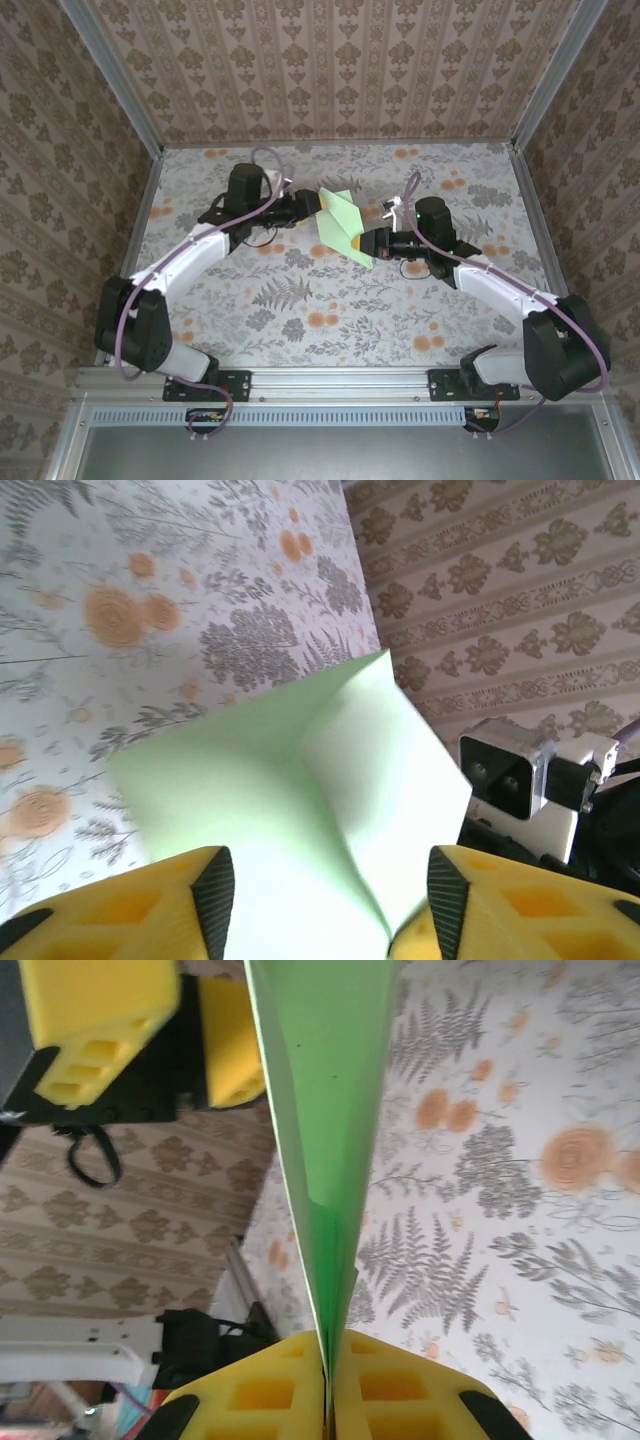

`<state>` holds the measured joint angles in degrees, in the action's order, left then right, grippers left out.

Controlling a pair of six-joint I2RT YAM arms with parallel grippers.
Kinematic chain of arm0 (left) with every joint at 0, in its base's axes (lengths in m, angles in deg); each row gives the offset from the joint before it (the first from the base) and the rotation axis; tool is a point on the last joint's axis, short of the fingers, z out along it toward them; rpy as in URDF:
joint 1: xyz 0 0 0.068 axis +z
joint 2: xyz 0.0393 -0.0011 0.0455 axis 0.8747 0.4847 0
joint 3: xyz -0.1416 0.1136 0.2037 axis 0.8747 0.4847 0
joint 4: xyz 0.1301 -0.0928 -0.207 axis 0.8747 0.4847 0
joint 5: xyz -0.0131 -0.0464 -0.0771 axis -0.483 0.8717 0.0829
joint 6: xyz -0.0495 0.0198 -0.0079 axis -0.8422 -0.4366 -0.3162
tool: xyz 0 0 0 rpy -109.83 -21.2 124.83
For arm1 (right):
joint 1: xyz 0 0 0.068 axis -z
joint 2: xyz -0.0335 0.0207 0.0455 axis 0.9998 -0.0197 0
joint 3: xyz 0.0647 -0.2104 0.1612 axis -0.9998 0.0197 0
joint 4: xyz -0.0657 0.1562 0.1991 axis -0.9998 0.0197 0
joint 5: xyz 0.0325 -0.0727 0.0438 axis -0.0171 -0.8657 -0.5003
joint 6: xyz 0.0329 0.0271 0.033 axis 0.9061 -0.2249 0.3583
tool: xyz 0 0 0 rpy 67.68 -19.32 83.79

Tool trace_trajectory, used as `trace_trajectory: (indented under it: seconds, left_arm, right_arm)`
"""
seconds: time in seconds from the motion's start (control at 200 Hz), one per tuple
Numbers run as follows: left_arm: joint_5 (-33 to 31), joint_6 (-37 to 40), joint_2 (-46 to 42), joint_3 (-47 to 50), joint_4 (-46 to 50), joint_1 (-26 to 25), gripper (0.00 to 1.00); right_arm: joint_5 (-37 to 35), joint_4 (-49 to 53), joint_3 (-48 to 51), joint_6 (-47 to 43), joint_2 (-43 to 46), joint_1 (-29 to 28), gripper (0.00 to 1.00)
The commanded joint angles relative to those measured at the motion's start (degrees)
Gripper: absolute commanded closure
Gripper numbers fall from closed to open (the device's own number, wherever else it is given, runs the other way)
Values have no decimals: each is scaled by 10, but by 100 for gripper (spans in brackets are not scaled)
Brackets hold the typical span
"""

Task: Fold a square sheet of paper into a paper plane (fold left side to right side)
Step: Turn over the paper at the center of the table.

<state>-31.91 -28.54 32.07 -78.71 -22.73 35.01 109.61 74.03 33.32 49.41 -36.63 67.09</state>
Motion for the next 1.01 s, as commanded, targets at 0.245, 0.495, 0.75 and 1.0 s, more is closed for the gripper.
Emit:
trace_trajectory:
  seconds: [0.245,0.495,0.75,1.0]
  left_arm:
    - [-168,116,-153,50,181,62,38]
    - [-231,114,-223,78,236,79,37]
    - [-219,105,-258,114,244,101,37]
    - [-205,105,-251,133,243,111,36]
  right_arm:
    - [-653,555,-244,-256,-84,-179,91]
    - [-950,720,-386,-248,-280,-279,91]
    - [-1006,776,-440,-234,-431,-335,90]
    - [-906,775,-462,-241,-503,-362,87]
